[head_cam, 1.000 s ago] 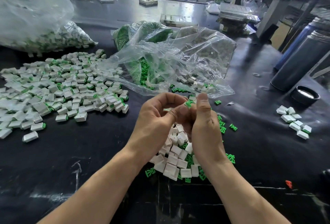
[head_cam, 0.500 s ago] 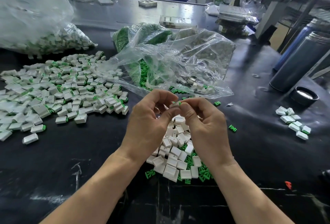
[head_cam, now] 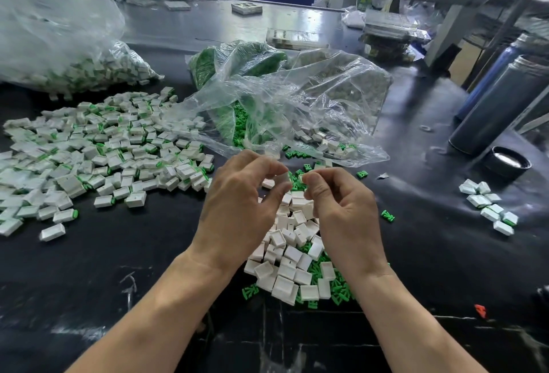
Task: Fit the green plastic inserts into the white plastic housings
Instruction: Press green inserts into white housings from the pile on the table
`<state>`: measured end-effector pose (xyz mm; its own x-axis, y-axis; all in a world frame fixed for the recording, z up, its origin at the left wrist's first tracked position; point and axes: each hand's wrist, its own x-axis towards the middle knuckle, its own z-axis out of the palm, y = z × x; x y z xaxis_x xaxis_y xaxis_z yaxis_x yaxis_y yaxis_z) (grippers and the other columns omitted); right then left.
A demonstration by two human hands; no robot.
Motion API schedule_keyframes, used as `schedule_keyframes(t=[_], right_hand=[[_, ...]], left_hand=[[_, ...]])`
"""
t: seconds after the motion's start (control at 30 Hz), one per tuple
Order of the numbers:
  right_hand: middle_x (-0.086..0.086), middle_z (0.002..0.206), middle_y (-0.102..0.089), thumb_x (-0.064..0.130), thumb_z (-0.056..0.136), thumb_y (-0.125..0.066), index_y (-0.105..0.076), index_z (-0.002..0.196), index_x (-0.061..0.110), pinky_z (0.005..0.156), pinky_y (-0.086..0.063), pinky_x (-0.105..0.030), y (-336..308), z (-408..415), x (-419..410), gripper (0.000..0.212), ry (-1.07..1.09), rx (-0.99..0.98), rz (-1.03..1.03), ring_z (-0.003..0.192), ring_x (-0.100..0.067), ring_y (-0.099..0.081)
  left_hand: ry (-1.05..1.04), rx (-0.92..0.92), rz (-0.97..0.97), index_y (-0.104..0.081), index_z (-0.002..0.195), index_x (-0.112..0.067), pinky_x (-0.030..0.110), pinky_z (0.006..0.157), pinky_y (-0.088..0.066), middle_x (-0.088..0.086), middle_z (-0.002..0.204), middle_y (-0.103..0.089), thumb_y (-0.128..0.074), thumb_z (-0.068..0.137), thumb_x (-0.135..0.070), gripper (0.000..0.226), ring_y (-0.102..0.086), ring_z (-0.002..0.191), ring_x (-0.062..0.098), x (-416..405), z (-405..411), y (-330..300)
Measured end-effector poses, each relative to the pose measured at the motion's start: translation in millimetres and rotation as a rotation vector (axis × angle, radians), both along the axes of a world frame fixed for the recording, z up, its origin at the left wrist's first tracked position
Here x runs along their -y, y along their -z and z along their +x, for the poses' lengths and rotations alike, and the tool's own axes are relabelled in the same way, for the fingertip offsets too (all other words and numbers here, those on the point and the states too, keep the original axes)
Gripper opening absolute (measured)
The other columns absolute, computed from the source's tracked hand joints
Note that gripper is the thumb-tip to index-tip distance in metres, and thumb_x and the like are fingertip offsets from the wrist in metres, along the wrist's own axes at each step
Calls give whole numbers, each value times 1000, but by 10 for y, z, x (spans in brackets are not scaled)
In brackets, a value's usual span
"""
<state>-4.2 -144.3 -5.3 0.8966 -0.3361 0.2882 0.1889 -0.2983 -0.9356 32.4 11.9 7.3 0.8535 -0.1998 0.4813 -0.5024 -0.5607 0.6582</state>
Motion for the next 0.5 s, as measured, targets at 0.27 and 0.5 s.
schedule_keyframes(t=[0.27, 0.5], right_hand=[[1, 74, -68, 28, 101, -67, -71, 85, 23, 54, -42, -22, -1, 5, 41, 17, -13, -37, 9, 57, -4, -52], [4, 74, -70, 30, 100, -69, -72, 84, 24, 54, -44, -18, -1, 16, 75, 18, 14, -64, -14, 56, -2, -53]], left_hand=[[-263, -31, 234, -71, 110, -24, 43, 99, -46, -7, 97, -63, -76, 90, -32, 22, -60, 97, 16, -224, 194, 45], [-592, -58, 336, -73, 117, -21, 48, 96, -39, 11, 116, -63, -70, 94, -19, 23, -55, 113, 34, -531, 384, 11]])
